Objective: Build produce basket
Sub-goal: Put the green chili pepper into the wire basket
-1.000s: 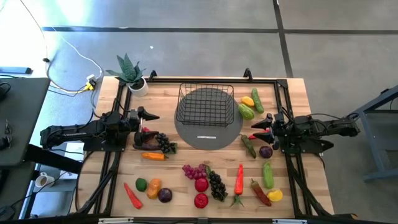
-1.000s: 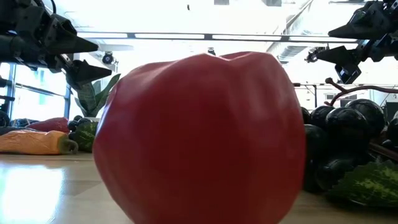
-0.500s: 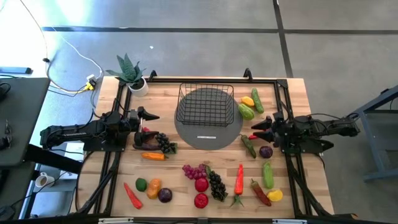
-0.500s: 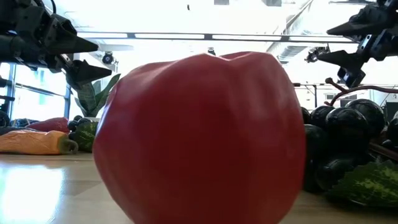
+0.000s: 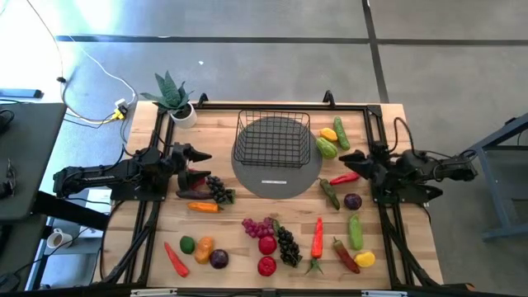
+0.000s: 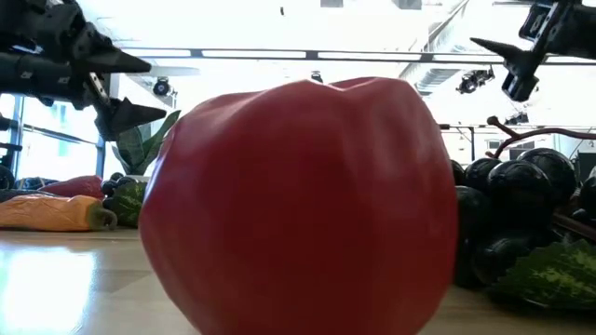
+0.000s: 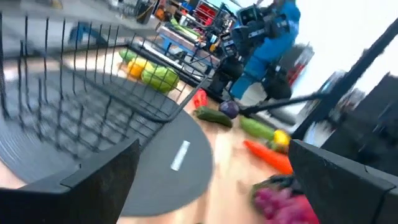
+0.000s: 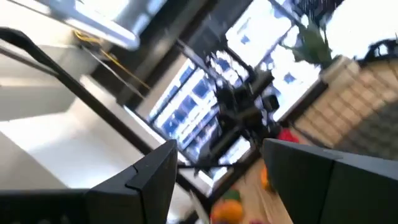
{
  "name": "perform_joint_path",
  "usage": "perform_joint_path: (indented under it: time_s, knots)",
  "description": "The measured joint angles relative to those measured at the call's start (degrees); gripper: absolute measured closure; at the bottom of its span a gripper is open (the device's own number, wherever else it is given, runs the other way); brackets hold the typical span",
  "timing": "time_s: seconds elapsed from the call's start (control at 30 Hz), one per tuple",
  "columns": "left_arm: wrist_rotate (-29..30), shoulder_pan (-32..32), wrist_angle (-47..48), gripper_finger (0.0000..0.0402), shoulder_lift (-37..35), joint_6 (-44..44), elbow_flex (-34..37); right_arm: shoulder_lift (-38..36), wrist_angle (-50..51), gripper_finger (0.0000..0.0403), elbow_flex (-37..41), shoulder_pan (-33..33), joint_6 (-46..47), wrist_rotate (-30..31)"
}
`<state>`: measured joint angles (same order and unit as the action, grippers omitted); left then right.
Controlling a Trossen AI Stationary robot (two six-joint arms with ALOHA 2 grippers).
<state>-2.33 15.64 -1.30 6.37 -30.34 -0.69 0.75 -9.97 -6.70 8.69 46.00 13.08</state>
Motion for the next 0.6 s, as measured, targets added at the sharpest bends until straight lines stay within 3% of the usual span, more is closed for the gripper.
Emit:
perform_joint_path:
  time_s: [0.17, 0.33, 0.6]
  knots:
    - [0.01, 0.00, -0.01, 0.0004, 0.00, -12.38, -0.01, 0.00, -4.44, 0.0181, -0.02, -0.01, -0.38, 1.96]
    - [0.00, 0.00, -0.02, 0.0004, 0.00, -16.42, -0.02, 2.16, -4.15, 0.0181, -2.13, -0.01, 0.49, 1.97]
    - [0.00, 0.02, -0.02, 0.0004, 0.00, -20.77, -0.02, 13.13, 13.16, 0.0181, -14.52, -0.02, 0.48, 1.97]
